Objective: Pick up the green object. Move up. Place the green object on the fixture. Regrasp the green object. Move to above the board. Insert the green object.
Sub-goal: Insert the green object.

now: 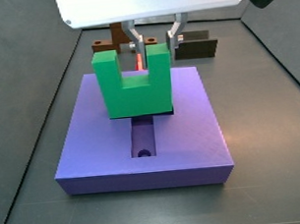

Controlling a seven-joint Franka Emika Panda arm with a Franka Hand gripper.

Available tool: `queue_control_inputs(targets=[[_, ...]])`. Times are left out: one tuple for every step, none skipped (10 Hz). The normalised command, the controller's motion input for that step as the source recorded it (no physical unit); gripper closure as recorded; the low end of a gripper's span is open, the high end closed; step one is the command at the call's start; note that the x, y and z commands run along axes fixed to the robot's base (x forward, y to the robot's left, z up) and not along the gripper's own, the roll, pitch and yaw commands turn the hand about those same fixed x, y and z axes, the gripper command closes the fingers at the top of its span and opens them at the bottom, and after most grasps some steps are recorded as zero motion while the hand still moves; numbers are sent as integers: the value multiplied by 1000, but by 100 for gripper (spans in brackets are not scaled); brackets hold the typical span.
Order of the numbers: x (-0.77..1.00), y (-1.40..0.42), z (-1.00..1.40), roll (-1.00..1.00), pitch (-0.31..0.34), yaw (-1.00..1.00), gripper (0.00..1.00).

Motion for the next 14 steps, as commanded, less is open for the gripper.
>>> queue_control_inputs(targets=[[114,-26,-80,354,73,0,100],[143,-14,-120,363,76,-9,100],[120,-11,-160,336,64,-6,100],[57,-14,-206,289,37,-6,100],[0,-29,-220,193,14,0,100],[0,-26,-206,139,1,0,100],[-14,-51,-234,211,3,0,100],[-37,-74,-206,207,27,0,100],[-117,-71,0,71,30,0,100],[-23,-34,-23,51,0,0,100],[57,-80,-171,161,40,0,100],[143,-80,-366,243,39,0,100],[177,-60,-520,223,19,0,100],[154,-97,-631,214,0,0,100]])
